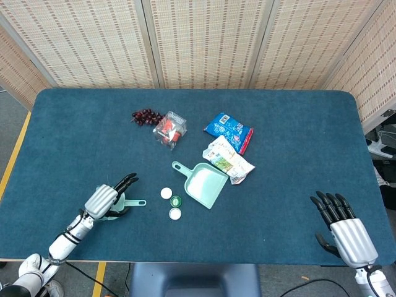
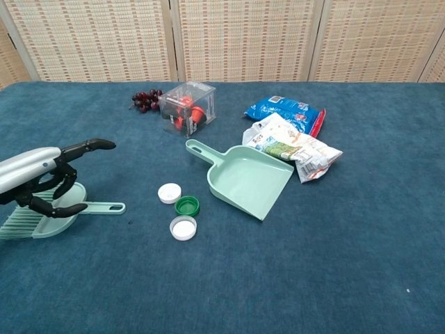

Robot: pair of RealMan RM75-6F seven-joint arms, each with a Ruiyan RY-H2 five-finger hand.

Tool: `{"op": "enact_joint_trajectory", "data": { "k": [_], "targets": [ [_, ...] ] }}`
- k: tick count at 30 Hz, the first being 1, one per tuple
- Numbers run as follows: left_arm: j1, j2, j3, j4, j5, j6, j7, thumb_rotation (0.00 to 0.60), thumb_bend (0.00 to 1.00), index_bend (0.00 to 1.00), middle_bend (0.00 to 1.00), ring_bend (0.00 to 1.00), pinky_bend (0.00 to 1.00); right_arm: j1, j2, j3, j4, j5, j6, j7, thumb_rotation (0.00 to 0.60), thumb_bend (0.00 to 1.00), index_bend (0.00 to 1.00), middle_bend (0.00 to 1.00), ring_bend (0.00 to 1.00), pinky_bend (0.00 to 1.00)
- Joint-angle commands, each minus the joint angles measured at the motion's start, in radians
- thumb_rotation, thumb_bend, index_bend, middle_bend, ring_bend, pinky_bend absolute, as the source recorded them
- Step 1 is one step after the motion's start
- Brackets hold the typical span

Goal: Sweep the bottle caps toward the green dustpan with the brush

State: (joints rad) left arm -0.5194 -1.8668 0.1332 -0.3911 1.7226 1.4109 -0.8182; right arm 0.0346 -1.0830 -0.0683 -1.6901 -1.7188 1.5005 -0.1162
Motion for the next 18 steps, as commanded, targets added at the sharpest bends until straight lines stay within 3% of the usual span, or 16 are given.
{"op": "enact_joint_trajectory", "data": {
  "k": [1, 3, 5, 8, 9, 12, 15, 18],
  "targets": [
    [0.006, 0.048, -0.005, -0.082, 0.008, 0.088, -0.016, 0.6, 0.31, 0.0, 0.0, 0.61, 0.84, -0.001, 0.001, -0.001, -0.001, -0.001, 0.001, -0.003, 0.6, 0.28, 0.0, 0.0, 0.0, 0.0],
    [0.03, 0.123, 0.006, -0.176, 0.022, 0.15, 0.022, 0.6, 0.3, 0.0, 0.0, 0.36, 0.68, -0.003, 0.003, -0.001, -0.005, 0.004, 0.0, -0.009, 0.6, 0.28, 0.0, 0.0, 0.0, 0.0],
    [0.075, 0.24, 0.036, -0.309, 0.033, 0.178, 0.165, 0.6, 0.31, 0.0, 0.0, 0.06, 0.4, -0.006, 0.006, 0.0, -0.011, 0.021, -0.008, -0.028, 0.6, 0.28, 0.0, 0.0, 0.0, 0.0],
    [0.169, 0.404, 0.061, -0.561, 0.006, 0.203, 0.474, 0.6, 0.33, 0.0, 0.0, 0.0, 0.08, -0.007, 0.01, 0.002, -0.027, 0.056, -0.033, -0.065, 0.6, 0.28, 0.0, 0.0, 0.0, 0.0],
    [0.213, 0.449, 0.063, -0.665, -0.013, 0.23, 0.589, 0.6, 0.33, 0.0, 0.0, 0.0, 0.04, -0.006, 0.011, 0.005, -0.035, 0.069, -0.041, -0.079, 0.6, 0.28, 0.0, 0.0, 0.0, 0.0],
    [0.262, 0.518, 0.069, -0.819, -0.021, 0.244, 0.851, 0.6, 0.34, 0.0, 0.0, 0.0, 0.0, -0.005, 0.005, 0.013, -0.042, 0.08, -0.043, -0.104, 0.6, 0.28, 0.0, 0.0, 0.0, 0.0],
    [0.272, 0.542, 0.056, -0.892, -0.007, 0.257, 0.901, 0.6, 0.34, 0.0, 0.0, 0.0, 0.0, -0.006, 0.001, 0.01, -0.045, 0.079, -0.046, -0.118, 0.6, 0.28, 0.0, 0.0, 0.0, 0.0],
    [0.275, 0.552, 0.052, -0.899, 0.002, 0.248, 0.896, 0.6, 0.34, 0.0, 0.0, 0.0, 0.0, -0.008, 0.001, 0.01, -0.05, 0.078, -0.044, -0.126, 0.6, 0.28, 0.0, 0.0, 0.0, 0.0]
  ]
}}
